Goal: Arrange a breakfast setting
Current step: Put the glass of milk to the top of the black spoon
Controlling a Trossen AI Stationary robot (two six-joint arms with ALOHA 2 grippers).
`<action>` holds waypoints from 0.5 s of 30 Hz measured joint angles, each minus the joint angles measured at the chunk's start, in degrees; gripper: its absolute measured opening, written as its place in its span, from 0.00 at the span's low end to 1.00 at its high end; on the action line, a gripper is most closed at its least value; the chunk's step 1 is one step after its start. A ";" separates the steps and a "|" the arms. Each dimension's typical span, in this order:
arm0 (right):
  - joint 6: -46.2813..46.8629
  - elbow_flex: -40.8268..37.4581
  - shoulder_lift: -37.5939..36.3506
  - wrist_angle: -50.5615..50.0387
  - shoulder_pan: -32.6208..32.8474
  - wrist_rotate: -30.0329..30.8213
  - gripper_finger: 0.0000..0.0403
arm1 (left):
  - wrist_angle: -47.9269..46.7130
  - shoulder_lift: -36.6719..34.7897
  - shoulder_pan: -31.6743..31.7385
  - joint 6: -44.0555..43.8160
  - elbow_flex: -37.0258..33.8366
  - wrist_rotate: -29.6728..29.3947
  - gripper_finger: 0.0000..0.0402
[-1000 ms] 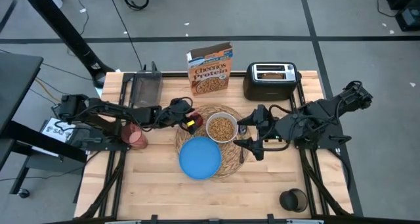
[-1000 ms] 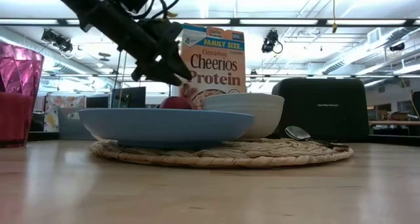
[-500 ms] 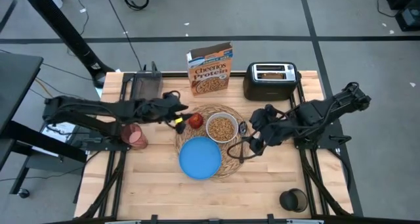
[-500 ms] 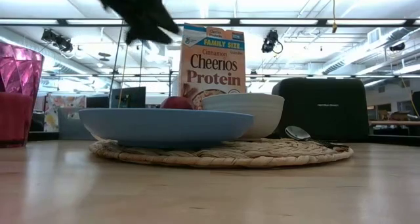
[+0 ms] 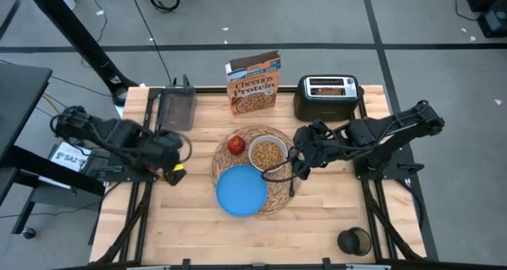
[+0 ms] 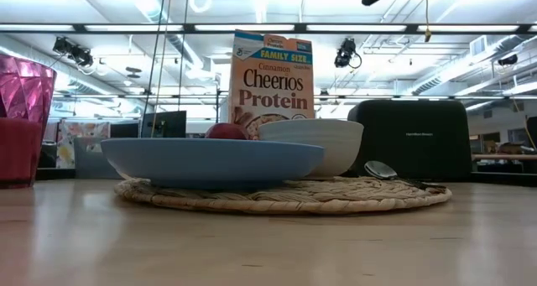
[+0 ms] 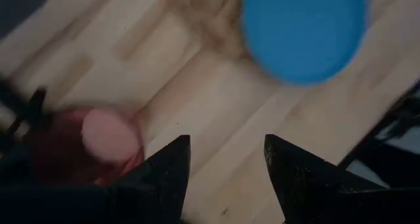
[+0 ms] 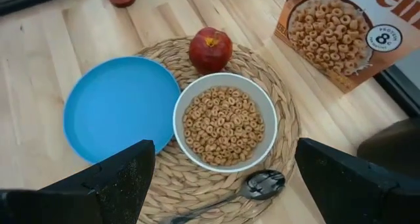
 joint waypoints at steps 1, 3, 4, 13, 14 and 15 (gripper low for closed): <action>-0.41 0.00 0.10 0.02 -0.21 0.00 0.92 | -1.26 0.02 -1.37 -2.05 -0.82 0.23 0.50; -1.19 0.00 0.47 0.55 -0.76 0.02 0.92 | -2.47 0.13 -3.20 -5.69 -3.26 0.57 0.50; -1.74 0.00 0.58 1.38 -1.02 0.02 0.92 | -2.28 0.11 -3.43 -7.27 -4.46 0.57 0.50; -5.98 0.02 1.03 7.06 -1.07 -1.79 0.92 | -2.42 0.12 0.96 -11.71 -16.63 3.79 0.47; -6.47 0.02 1.01 6.97 -1.09 -1.94 0.92 | -1.52 0.05 1.68 -11.42 -17.88 4.23 0.46; -7.14 0.02 0.99 7.08 -1.11 -2.20 0.92 | -0.54 0.09 2.49 -10.55 -19.11 4.99 0.46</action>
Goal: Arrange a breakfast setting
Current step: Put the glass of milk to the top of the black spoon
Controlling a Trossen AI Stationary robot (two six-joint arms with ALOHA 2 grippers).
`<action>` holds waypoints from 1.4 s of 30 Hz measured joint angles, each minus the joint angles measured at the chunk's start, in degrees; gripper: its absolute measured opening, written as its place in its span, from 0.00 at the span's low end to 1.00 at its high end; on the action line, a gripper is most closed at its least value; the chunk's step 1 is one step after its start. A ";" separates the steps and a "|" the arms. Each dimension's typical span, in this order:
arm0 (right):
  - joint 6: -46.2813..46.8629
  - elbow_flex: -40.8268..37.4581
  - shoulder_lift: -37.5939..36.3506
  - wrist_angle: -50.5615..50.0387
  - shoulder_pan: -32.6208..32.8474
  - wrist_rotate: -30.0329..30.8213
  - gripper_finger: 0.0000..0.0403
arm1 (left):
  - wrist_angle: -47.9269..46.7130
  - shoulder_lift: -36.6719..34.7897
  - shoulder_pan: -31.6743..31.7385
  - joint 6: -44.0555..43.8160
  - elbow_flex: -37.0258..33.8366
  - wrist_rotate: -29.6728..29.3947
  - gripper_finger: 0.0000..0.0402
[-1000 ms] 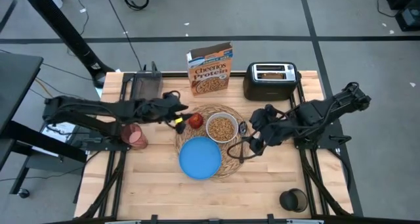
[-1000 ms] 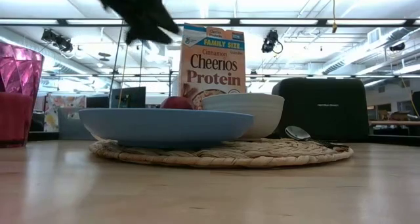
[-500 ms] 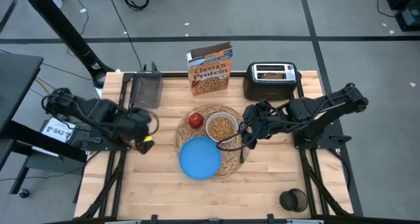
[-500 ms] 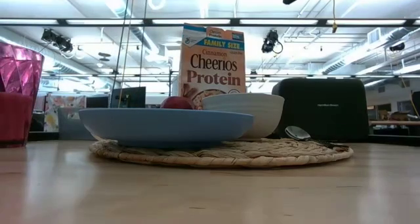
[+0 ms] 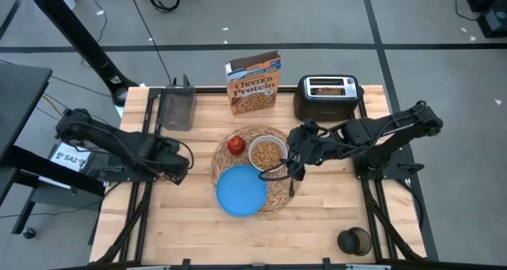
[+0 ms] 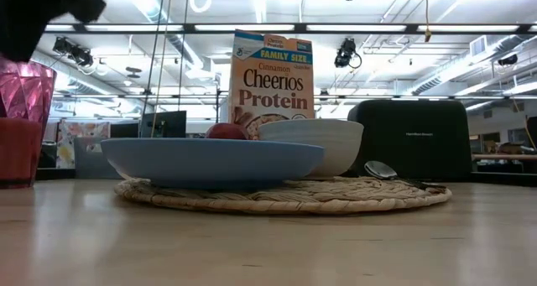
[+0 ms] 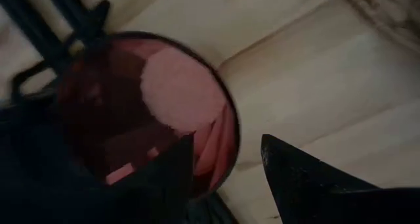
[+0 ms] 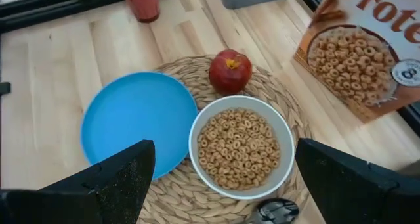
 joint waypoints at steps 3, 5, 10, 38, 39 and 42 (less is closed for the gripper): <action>-2.10 0.00 -0.03 0.16 0.04 -1.30 0.92 | 3.51 0.04 1.89 1.76 -2.50 0.43 0.43; -3.60 0.00 -0.03 0.57 0.04 -2.41 0.92 | 3.76 0.04 2.97 2.12 -3.77 0.42 0.40; -8.77 0.00 -0.18 1.60 -1.12 -6.56 0.92 | 4.19 0.04 4.98 2.53 -5.06 0.40 0.25; -31.40 -4.52 20.75 57.49 -15.17 -26.08 0.98 | 0.39 12.72 8.29 16.25 35.08 -8.80 0.03; -31.95 -3.59 21.53 57.54 -15.36 -26.08 0.98 | 0.48 14.04 8.29 17.70 36.55 -9.21 0.03; -33.39 -1.45 23.72 57.58 -16.18 -26.32 0.99 | 1.04 17.29 8.29 22.21 40.56 -9.48 0.03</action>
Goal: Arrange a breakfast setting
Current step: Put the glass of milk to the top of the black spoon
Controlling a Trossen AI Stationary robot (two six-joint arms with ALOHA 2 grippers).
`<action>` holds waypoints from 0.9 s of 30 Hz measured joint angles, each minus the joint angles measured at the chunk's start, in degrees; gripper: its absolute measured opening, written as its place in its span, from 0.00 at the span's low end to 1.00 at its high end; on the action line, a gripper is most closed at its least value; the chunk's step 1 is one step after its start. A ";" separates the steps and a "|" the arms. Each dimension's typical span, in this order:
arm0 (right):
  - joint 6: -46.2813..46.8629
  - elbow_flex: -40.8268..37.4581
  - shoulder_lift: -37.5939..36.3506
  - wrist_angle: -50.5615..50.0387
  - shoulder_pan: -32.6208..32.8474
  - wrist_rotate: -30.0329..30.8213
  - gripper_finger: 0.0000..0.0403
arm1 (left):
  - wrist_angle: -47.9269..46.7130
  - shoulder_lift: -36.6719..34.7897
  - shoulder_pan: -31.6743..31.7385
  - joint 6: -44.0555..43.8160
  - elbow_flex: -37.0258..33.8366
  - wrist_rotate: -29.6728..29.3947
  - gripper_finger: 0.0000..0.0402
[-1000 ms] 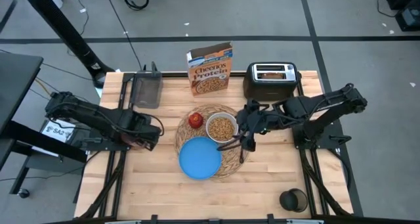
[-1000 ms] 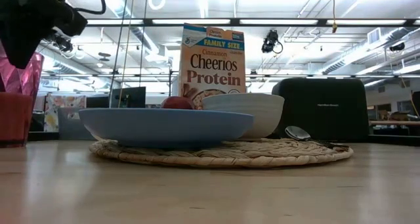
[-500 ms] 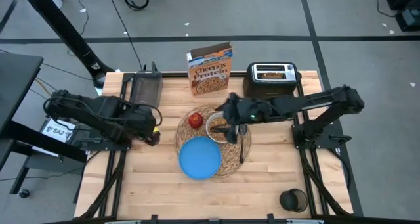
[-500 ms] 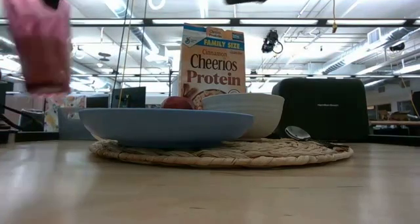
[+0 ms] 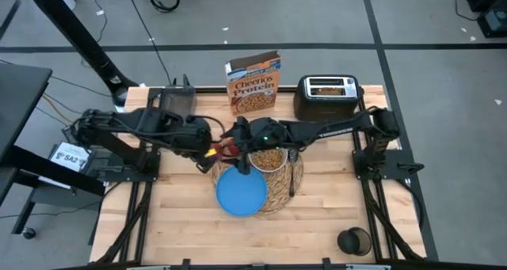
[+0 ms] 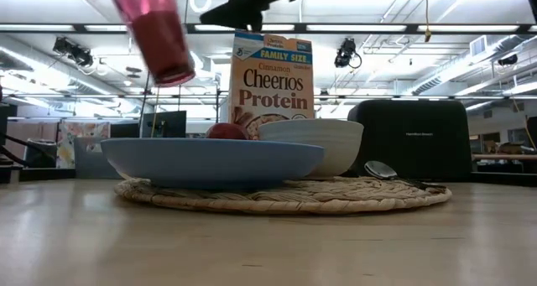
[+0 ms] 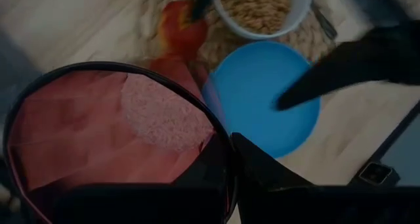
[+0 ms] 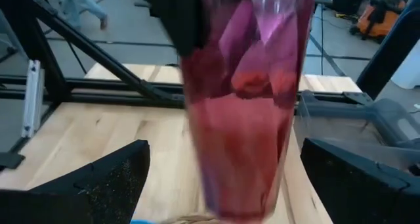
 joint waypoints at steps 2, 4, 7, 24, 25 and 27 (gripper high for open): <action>-0.23 0.67 0.90 -0.41 -0.57 -1.56 0.99 | 0.23 1.97 -0.02 2.98 2.07 -0.11 0.03; -0.33 0.84 1.53 -0.66 -1.09 -2.45 0.99 | 0.38 3.51 -0.02 5.45 3.62 -0.06 0.03; -0.55 0.84 1.65 -3.86 -1.54 -3.37 0.99 | -0.25 4.66 -0.07 9.02 5.61 -0.14 0.03; -3.33 0.84 1.65 -7.51 -2.62 -8.19 0.90 | 3.55 5.38 0.13 24.56 9.10 2.14 0.03; -3.33 0.84 1.65 -8.12 -2.62 -8.76 0.89 | 3.45 5.72 0.23 24.81 9.10 2.35 0.03; -3.29 0.80 1.65 -9.30 -2.62 -9.11 0.88 | 3.56 6.65 0.23 25.41 9.08 2.66 0.03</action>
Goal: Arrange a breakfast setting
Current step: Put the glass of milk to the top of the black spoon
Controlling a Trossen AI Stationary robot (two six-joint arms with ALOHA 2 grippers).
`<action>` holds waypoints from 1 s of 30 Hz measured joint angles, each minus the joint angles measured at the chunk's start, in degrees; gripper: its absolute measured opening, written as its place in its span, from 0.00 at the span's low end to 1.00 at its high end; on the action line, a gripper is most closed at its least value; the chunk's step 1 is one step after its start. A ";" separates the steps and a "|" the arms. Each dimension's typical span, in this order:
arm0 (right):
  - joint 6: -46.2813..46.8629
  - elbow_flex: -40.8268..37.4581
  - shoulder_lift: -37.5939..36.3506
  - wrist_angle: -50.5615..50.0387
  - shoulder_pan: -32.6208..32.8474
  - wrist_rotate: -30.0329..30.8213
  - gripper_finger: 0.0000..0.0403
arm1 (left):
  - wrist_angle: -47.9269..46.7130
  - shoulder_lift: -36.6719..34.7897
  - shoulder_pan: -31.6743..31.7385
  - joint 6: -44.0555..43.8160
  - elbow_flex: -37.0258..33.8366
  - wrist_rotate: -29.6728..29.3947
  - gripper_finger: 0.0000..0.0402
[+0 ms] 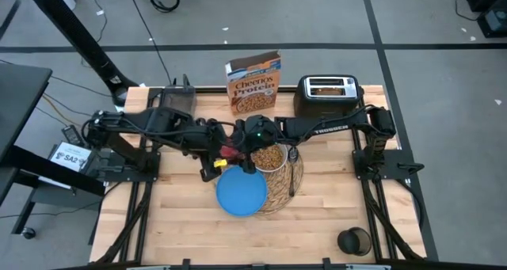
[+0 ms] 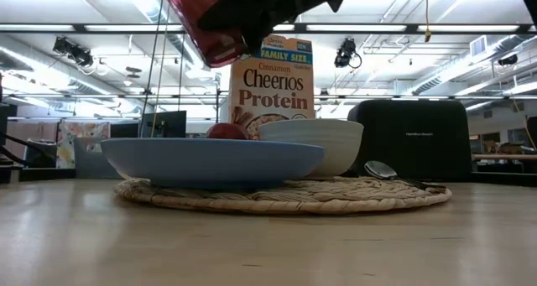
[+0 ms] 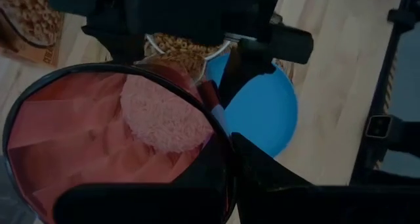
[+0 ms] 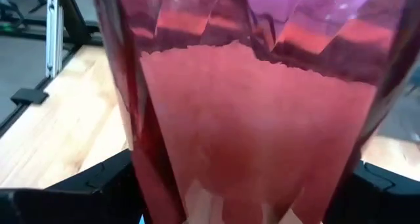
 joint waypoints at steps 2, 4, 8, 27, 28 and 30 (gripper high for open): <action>-0.04 0.00 0.00 -1.18 0.00 0.02 0.88 | 0.22 0.83 0.03 1.11 0.00 0.01 0.03; -0.04 0.00 0.00 -2.95 -0.02 0.06 0.88 | 0.47 1.75 0.07 2.17 0.00 0.05 0.03; 0.01 0.02 -0.07 -5.14 0.04 -0.34 0.88 | 1.80 2.30 0.39 3.67 -0.09 0.38 0.03; 0.42 -0.02 -1.98 -4.79 0.79 4.48 0.83 | 1.41 0.79 -0.44 1.18 7.02 0.15 0.20; 0.44 -0.18 -2.53 -5.91 0.76 4.99 0.83 | 0.60 0.30 -0.56 0.48 8.64 0.35 0.23; 0.77 -1.81 -4.29 -6.59 0.52 5.53 0.83 | -1.83 -0.31 -1.09 -0.83 11.88 0.33 0.30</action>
